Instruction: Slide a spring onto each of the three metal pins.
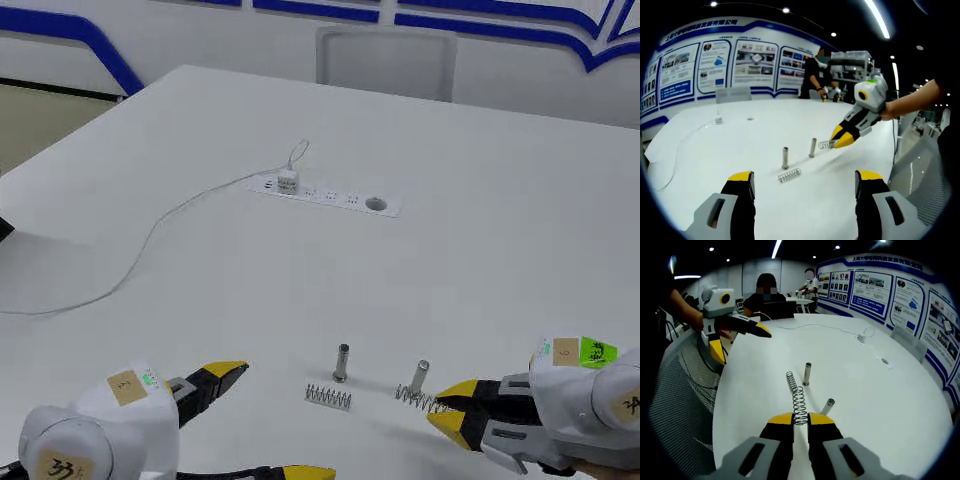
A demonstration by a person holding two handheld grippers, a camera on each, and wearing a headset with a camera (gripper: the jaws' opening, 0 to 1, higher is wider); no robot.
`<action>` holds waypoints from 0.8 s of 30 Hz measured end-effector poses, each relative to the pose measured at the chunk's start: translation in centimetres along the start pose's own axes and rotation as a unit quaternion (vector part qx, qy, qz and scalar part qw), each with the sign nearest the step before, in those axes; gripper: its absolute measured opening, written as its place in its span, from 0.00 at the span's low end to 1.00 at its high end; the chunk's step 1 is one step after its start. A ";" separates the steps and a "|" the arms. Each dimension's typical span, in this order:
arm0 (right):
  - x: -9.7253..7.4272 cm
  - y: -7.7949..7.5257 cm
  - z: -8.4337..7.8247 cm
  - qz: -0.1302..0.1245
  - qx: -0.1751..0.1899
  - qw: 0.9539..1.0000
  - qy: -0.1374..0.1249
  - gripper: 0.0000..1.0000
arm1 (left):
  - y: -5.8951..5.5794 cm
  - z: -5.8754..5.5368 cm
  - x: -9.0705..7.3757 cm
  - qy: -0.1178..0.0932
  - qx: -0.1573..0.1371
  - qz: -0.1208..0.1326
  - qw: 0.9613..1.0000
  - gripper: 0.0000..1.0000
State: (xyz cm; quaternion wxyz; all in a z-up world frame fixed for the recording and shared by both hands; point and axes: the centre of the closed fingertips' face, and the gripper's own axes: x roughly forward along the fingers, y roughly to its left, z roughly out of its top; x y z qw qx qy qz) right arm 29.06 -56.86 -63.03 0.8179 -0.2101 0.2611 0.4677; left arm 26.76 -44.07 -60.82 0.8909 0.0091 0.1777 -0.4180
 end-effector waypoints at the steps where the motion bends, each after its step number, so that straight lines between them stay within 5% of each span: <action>1: -0.3 0.2 0.5 0.002 -0.005 1.000 -0.004 0.10 | -0.1 0.3 0.1 -0.002 0.003 -0.003 1.000 0.83; 12: -2.6 2.1 3.6 0.026 -0.061 0.998 -0.019 0.10 | -3.4 3.1 2.5 -0.009 0.064 -0.078 0.995 0.76; 24: -3.5 4.1 5.1 0.052 -0.114 0.992 -0.022 0.10 | -5.5 4.9 4.1 -0.019 0.113 -0.132 0.985 0.67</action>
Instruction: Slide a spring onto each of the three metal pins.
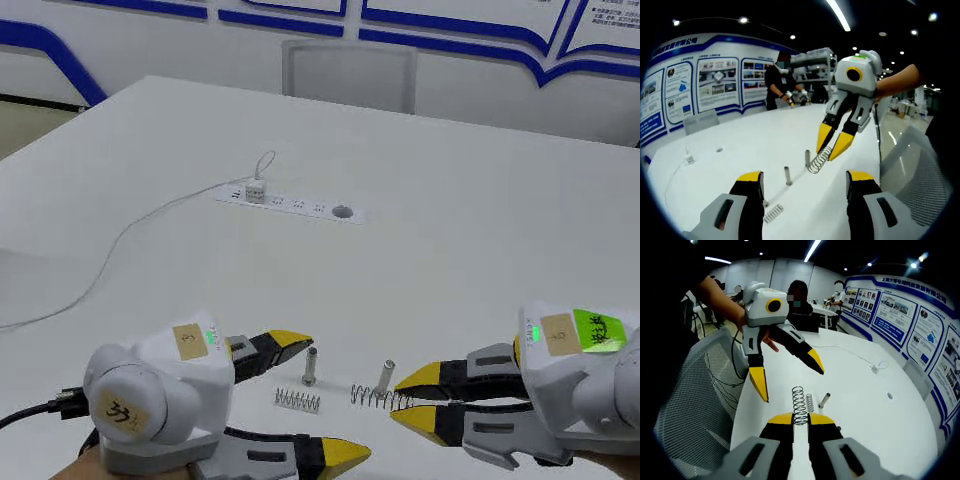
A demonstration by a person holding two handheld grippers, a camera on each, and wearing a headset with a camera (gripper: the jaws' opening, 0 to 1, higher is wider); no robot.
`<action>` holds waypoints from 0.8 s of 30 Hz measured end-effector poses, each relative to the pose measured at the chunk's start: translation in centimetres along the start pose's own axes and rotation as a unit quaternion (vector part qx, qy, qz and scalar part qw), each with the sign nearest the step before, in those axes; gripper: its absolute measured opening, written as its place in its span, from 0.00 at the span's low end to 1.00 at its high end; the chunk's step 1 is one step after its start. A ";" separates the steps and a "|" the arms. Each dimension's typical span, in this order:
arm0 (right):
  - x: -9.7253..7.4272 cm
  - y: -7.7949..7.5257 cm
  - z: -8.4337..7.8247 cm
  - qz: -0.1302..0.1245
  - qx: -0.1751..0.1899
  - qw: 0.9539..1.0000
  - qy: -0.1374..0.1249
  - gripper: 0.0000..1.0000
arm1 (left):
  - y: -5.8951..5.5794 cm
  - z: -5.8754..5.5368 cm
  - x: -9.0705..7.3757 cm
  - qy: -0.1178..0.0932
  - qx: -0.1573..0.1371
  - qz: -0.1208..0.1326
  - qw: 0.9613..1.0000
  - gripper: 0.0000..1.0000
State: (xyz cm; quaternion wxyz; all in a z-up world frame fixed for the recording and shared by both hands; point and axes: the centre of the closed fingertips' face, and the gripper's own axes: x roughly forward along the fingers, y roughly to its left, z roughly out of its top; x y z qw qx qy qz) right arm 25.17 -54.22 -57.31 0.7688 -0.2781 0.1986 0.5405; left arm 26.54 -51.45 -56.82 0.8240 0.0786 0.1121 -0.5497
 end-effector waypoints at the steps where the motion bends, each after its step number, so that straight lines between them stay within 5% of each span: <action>1: 0.0 0.0 0.0 0.000 -0.003 1.000 0.001 0.10 | -0.1 0.1 0.0 -0.002 0.002 -0.004 1.000 0.65; 15: -0.3 1.0 0.1 0.022 -0.010 1.000 -0.006 0.10 | -2.3 0.4 0.6 0.003 0.024 -0.067 0.997 0.31; 24: -0.3 1.4 0.4 0.029 -0.013 0.999 -0.009 0.10 | -2.8 0.5 0.7 0.005 0.037 -0.081 0.996 0.21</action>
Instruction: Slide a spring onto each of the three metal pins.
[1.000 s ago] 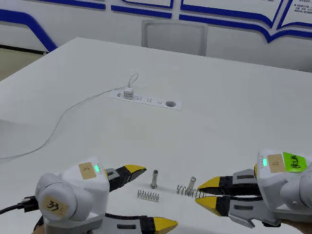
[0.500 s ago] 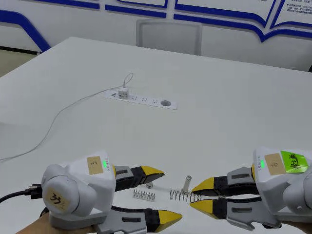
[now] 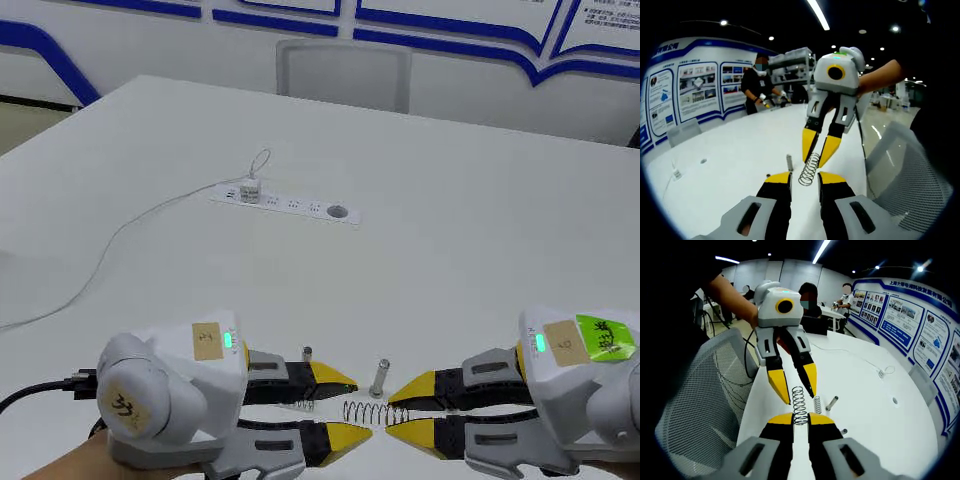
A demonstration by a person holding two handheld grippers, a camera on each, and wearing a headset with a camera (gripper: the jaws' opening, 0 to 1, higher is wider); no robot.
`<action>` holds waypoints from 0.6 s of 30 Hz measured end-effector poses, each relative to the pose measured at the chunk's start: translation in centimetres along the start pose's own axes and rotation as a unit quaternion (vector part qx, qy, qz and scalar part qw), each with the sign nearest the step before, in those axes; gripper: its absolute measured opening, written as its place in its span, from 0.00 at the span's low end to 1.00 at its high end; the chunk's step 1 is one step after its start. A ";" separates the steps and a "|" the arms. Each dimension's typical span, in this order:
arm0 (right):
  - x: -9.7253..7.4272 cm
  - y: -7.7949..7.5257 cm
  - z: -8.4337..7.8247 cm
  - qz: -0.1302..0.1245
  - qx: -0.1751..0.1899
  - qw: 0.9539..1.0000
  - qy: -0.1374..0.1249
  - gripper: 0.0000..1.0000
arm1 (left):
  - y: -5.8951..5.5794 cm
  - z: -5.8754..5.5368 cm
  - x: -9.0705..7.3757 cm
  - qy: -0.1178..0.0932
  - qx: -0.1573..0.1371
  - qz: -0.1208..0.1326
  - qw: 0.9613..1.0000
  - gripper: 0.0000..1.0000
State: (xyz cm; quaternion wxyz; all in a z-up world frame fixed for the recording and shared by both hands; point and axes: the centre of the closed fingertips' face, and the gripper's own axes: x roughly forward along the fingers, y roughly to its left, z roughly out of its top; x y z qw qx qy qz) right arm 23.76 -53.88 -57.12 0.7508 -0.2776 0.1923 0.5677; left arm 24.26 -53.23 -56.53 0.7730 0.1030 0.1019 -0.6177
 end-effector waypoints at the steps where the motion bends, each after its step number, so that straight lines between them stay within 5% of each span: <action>1: 0.0 0.1 0.1 0.001 -0.001 1.000 -0.001 0.10 | -0.1 0.0 0.0 0.002 0.002 -0.005 1.000 0.20; 18: 0.0 0.2 0.3 0.008 -0.007 1.000 -0.006 0.12 | -0.7 0.0 -0.2 0.013 0.056 -0.019 0.998 0.10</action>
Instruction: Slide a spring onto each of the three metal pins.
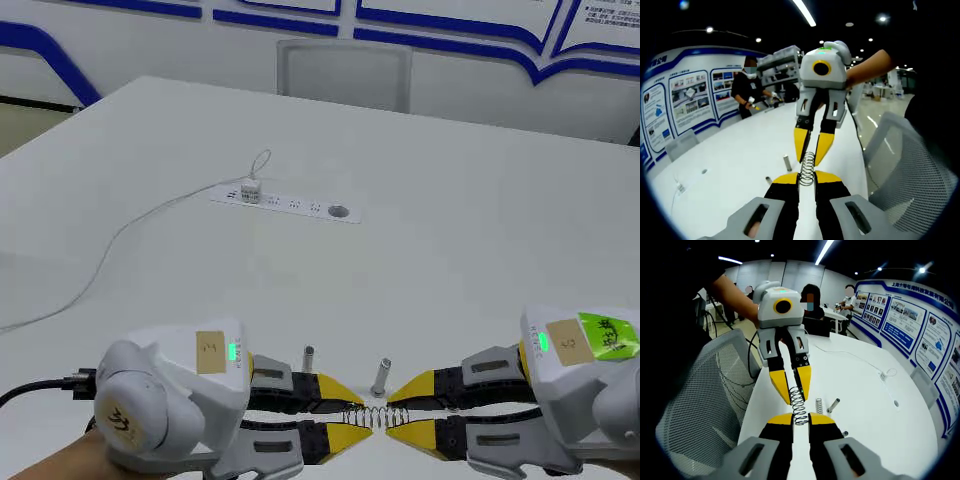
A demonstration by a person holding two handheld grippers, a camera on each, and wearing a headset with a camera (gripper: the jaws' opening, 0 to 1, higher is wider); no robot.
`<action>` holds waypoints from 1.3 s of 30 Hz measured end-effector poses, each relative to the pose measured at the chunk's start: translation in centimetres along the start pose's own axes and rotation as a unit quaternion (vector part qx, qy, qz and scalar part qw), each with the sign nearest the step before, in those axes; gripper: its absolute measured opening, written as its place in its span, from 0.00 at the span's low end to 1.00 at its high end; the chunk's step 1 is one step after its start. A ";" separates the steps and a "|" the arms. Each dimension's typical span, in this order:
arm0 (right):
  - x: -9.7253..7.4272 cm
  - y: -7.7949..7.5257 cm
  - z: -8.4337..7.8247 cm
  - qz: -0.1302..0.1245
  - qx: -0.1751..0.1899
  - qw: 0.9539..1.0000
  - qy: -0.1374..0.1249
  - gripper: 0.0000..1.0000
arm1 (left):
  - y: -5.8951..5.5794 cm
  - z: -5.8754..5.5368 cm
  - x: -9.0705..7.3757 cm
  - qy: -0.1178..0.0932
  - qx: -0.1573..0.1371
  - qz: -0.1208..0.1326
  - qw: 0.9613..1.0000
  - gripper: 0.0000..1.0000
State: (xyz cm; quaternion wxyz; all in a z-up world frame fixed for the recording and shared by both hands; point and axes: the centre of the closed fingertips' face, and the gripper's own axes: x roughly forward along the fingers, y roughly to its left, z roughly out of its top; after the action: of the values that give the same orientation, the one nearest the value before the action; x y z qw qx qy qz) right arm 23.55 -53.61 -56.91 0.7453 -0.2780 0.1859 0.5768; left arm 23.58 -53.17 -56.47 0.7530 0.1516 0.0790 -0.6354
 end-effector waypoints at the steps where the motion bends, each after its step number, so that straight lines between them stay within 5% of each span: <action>1: 0.0 0.0 0.0 -0.001 0.000 1.000 -0.001 0.12 | 0.0 0.0 0.0 0.000 0.001 0.000 1.000 0.10; 22: -0.1 0.3 -0.3 0.019 0.047 0.999 -0.012 0.11 | -0.5 0.2 0.0 0.003 0.018 -0.019 1.000 0.10; 24: -0.3 0.3 0.1 0.022 0.053 0.998 -0.025 0.11 | -0.6 -0.3 0.1 0.018 0.030 -0.022 0.999 0.09; 39: -0.8 0.5 2.6 0.033 0.090 0.992 -0.088 0.11 | -0.4 -0.3 0.0 0.008 0.014 -0.014 1.000 0.09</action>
State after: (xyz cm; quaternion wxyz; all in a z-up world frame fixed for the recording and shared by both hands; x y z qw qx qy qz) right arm 22.75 -52.48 -54.52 0.7612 -0.1518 0.1800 0.6043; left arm 23.22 -53.17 -56.84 0.7412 0.1661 0.0779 -0.6457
